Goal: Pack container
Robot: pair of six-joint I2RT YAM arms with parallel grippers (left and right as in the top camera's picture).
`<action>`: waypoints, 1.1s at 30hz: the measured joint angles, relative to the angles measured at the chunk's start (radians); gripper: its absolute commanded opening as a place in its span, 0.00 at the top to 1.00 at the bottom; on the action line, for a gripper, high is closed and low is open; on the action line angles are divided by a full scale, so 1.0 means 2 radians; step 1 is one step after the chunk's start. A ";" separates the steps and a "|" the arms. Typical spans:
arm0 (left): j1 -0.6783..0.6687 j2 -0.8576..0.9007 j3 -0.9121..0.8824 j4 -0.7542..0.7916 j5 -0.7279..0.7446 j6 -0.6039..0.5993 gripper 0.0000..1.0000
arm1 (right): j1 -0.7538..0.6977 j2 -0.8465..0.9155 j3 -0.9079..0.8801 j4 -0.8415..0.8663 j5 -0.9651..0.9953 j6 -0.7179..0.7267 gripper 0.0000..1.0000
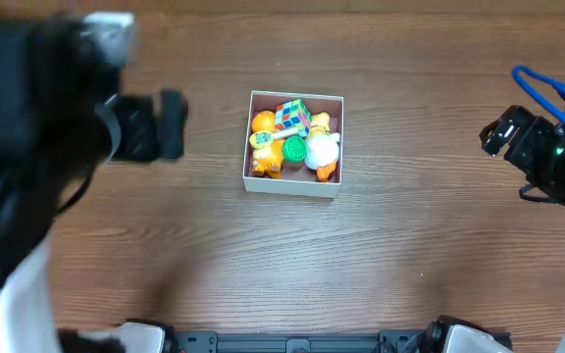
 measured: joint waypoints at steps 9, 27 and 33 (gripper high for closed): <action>0.002 -0.077 0.000 -0.002 -0.051 -0.014 0.00 | 0.000 -0.164 -0.001 0.034 -0.078 -0.049 0.00; 0.002 -0.074 -0.001 -0.002 -0.052 -0.016 0.00 | 0.000 -0.160 -0.001 0.011 -0.090 -0.084 0.00; 0.002 -0.074 -0.001 -0.001 -0.054 -0.016 0.00 | 0.058 -0.266 -0.108 0.159 -0.101 -0.203 0.00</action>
